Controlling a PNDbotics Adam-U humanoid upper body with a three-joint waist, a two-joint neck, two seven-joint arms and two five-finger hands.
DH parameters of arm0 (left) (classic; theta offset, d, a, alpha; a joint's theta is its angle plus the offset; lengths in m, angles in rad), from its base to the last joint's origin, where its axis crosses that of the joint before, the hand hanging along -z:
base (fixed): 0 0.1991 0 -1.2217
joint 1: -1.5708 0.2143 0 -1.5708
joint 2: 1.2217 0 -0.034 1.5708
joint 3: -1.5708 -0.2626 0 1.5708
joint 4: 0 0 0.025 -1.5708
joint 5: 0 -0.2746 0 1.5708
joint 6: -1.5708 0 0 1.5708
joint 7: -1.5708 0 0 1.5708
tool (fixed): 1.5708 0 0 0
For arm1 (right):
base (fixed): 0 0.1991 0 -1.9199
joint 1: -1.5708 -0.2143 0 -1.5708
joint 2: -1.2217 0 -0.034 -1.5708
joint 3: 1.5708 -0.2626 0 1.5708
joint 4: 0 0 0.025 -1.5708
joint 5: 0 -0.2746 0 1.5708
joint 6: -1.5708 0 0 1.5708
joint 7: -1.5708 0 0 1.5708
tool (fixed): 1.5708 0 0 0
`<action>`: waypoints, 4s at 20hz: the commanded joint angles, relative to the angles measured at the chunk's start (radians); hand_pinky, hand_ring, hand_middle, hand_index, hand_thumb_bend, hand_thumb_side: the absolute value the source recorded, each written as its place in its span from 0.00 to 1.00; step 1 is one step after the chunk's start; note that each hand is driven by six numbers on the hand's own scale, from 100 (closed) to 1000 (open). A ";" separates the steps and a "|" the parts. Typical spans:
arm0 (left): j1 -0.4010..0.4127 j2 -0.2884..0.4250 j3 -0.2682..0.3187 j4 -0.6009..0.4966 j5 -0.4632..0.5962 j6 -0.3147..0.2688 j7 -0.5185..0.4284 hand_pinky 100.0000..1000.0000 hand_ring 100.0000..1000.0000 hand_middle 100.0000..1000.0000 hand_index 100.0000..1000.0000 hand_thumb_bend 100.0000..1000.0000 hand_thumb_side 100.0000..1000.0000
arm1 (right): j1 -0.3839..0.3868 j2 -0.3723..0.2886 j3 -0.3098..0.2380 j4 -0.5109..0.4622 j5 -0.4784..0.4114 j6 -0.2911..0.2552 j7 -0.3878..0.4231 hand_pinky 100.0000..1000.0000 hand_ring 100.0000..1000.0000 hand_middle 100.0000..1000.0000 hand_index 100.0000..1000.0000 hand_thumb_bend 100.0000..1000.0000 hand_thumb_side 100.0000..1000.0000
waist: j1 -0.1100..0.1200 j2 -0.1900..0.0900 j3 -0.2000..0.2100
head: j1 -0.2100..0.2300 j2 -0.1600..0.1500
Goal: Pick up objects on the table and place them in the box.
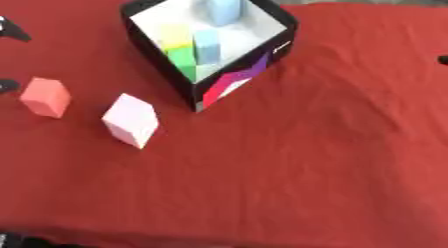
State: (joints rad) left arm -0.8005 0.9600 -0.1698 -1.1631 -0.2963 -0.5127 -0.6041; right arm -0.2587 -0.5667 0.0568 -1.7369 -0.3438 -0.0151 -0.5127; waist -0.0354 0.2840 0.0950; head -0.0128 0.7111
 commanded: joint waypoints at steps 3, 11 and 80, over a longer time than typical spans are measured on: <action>-0.055 -0.009 -0.008 0.057 -0.005 -0.151 -0.205 0.87 0.85 0.77 0.87 0.35 0.50 | -0.009 -0.029 -0.008 -0.016 -0.009 -0.003 0.008 1.00 0.71 0.74 0.80 0.00 0.53 | 0.001 -0.022 -0.005 | -0.008 -0.007; -0.076 -0.034 -0.004 0.151 -0.032 -0.194 -0.292 0.91 0.88 0.77 0.88 0.41 0.72 | -0.015 -0.025 -0.007 -0.012 -0.012 -0.002 0.010 1.00 0.70 0.74 0.80 0.00 0.53 | 0.003 -0.012 -0.011 | -0.009 -0.008; -0.084 -0.104 -0.016 0.287 -0.479 -0.311 0.061 0.88 0.88 0.76 0.86 0.42 0.17 | -0.015 0.011 0.015 0.036 -0.013 0.018 0.023 1.00 0.70 0.74 0.80 0.00 0.56 | 0.006 0.026 -0.039 | 0.038 -0.027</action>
State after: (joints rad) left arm -0.8714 0.8358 -0.1995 -0.8736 -0.7909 -0.7023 -0.4145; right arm -0.2640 -0.5402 0.0756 -1.6933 -0.3582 0.0024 -0.4912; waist -0.0309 0.3255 0.0567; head 0.0247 0.6926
